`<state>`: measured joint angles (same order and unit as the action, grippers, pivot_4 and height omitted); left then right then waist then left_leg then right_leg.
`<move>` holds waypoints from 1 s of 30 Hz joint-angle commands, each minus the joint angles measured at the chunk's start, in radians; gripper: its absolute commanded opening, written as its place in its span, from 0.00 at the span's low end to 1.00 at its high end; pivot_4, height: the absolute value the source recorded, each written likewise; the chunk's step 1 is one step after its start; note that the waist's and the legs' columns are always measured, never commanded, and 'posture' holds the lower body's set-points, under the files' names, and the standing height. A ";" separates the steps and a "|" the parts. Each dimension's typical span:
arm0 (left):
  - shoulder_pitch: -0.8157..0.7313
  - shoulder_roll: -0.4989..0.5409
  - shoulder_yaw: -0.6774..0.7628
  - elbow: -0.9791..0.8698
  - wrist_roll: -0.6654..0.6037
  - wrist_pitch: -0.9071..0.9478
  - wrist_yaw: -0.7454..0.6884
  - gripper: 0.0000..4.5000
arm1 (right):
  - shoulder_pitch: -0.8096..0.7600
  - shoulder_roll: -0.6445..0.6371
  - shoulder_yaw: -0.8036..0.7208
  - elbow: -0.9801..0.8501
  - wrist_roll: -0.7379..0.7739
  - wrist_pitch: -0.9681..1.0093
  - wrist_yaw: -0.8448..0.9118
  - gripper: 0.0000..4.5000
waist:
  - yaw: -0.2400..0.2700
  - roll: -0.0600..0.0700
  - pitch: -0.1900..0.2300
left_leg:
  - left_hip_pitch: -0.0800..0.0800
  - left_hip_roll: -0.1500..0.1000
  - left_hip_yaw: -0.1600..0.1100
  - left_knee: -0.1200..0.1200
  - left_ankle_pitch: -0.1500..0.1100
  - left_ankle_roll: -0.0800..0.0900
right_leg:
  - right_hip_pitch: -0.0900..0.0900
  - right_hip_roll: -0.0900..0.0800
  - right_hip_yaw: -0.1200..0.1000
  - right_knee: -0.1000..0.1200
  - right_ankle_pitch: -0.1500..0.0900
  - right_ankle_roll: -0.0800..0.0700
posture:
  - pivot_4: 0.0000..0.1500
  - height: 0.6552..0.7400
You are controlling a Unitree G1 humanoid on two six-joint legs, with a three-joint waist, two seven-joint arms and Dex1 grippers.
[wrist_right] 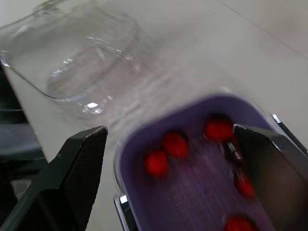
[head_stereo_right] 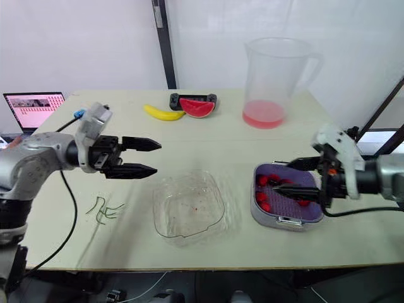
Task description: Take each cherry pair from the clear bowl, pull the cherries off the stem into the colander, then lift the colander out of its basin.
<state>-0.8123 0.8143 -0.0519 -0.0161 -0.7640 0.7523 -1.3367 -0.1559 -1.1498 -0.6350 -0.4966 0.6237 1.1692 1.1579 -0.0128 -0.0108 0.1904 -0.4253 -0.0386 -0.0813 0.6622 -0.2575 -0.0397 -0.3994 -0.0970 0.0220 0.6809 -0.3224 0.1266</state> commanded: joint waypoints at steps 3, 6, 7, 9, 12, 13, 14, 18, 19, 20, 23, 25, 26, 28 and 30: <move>-0.118 -0.064 -0.050 0.070 0.050 -0.042 -0.091 0.98 | 0.247 0.087 -0.416 -0.140 -0.018 0.098 0.008 1.00 | 0.005 -0.001 0.000 | 0.000 0.000 0.000 0.002 0.000 0.000 | 0.002 0.000 0.000 0.000 0.000 0.000 | 1.00 1.00; -0.144 -0.090 -0.060 0.100 0.069 -0.050 -0.120 0.98 | 0.299 0.128 -0.522 -0.193 0.021 0.156 -0.008 1.00 | -0.001 0.000 0.000 | 0.003 0.000 0.000 0.002 0.000 0.000 | 0.005 0.000 0.001 -0.001 0.000 0.000 | 1.00 1.00; -0.149 -0.099 -0.056 0.110 0.067 -0.043 -0.125 0.98 | 0.317 0.138 -0.538 -0.204 0.022 0.161 -0.016 1.00 | -0.001 -0.001 0.000 | 0.004 0.000 -0.001 0.002 0.000 0.000 | 0.006 0.000 0.001 -0.001 0.000 0.000 | 1.00 1.00; -0.154 -0.114 -0.043 0.134 0.064 -0.037 -0.127 0.98 | 0.346 0.149 -0.553 -0.219 0.025 0.159 -0.036 1.00 | -0.002 0.000 0.000 | 0.006 0.001 -0.001 0.001 0.000 0.000 | 0.007 0.000 0.000 -0.001 0.000 0.000 | 1.00 1.00; -0.146 -0.118 -0.044 0.157 0.091 -0.062 -0.135 0.98 | 0.376 0.148 -0.543 -0.225 0.020 0.128 -0.063 1.00 | -0.001 0.000 0.000 | 0.006 0.001 -0.001 0.001 0.000 0.000 | 0.007 0.000 0.001 -0.001 0.000 0.000 | 1.00 1.00; -0.136 -0.116 -0.037 0.162 0.097 -0.069 -0.129 0.98 | 0.354 0.132 -0.525 -0.223 0.033 0.122 -0.076 1.00 | -0.001 0.000 0.000 | 0.006 0.001 -0.001 0.001 0.000 0.000 | 0.007 0.000 0.001 -0.001 0.000 0.000 | 1.00 1.00; -0.120 -0.111 -0.029 0.162 0.102 -0.074 -0.123 0.98 | 0.325 0.106 -0.497 -0.222 0.047 0.112 -0.088 1.00 | -0.002 0.000 0.000 | 0.006 0.001 -0.001 0.001 0.000 0.000 | 0.007 0.000 0.001 -0.001 0.000 0.000 | 1.00 1.00; -0.058 -0.102 -0.001 0.151 0.121 -0.091 -0.089 0.98 | 0.239 -0.008 -0.375 -0.208 0.077 0.129 -0.139 1.00 | -0.002 0.000 0.000 | 0.007 0.001 -0.001 0.000 0.000 0.000 | 0.007 0.000 0.002 -0.001 0.000 0.000 | 1.00 1.00; -0.037 -0.100 0.009 0.147 0.123 -0.092 -0.078 0.98 | 0.211 -0.045 -0.336 -0.201 0.109 0.142 -0.132 1.00 | -0.002 0.000 0.000 | 0.007 0.001 -0.002 0.000 0.000 0.000 | 0.007 0.000 0.001 -0.001 0.000 0.000 | 1.00 1.00; -0.010 -0.095 0.015 0.144 0.134 -0.106 -0.070 0.98 | 0.185 -0.103 -0.288 -0.198 0.157 0.158 -0.105 1.00 | -0.003 0.000 0.000 | 0.007 0.001 -0.001 0.000 0.000 0.000 | 0.007 0.000 0.002 -0.001 0.000 0.000 | 1.00 1.00; 0.037 -0.084 0.033 0.128 0.147 -0.113 -0.047 0.98 | 0.144 -0.248 -0.145 -0.190 0.212 0.123 -0.044 1.00 | 0.000 0.000 0.000 | 0.007 0.003 -0.002 0.000 0.000 0.000 | 0.007 0.000 0.001 -0.001 0.000 0.000 | 1.00 1.00; 0.059 -0.081 0.044 0.105 0.140 -0.099 -0.030 0.98 | 0.135 -0.326 -0.051 -0.188 0.210 0.074 -0.019 1.00 | 0.003 0.000 0.001 | 0.006 0.003 -0.003 0.000 0.000 0.000 | 0.007 -0.001 0.001 -0.002 0.000 0.000 | 1.00 1.00; 0.068 -0.081 0.048 0.091 0.134 -0.093 -0.022 0.98 | 0.135 -0.351 -0.015 -0.188 0.196 0.048 -0.013 1.00 | 0.005 0.000 0.001 | 0.005 0.003 -0.003 0.001 0.000 0.000 | 0.007 -0.001 0.000 -0.003 0.000 0.000 | 1.00 1.00; 0.089 -0.081 0.056 0.058 0.124 -0.084 -0.006 0.98 | 0.155 -0.390 0.068 -0.188 0.128 -0.044 -0.005 1.00 | 0.004 0.000 0.000 | 0.005 0.003 -0.003 0.001 0.000 0.000 | 0.009 -0.001 0.000 -0.006 0.000 0.000 | 1.00 1.00; 0.109 -0.082 0.070 0.029 0.118 -0.071 0.015 0.98 | 0.146 -0.404 0.167 -0.178 0.086 -0.114 -0.034 1.00 | 0.002 0.000 0.000 | 0.004 0.003 -0.003 0.001 0.000 0.000 | 0.009 -0.002 0.000 -0.007 0.000 0.000 | 1.00 1.00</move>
<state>-0.7064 0.7249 -0.0135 0.0575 -0.6234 0.6736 -1.3372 -0.0002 -1.5405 -0.5100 -0.6815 0.7478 1.1141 1.1364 -0.0112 -0.0111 0.1908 -0.4211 -0.0358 -0.0840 0.6634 -0.2577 -0.0394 -0.3908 -0.0988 0.0219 0.6736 -0.3225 0.1270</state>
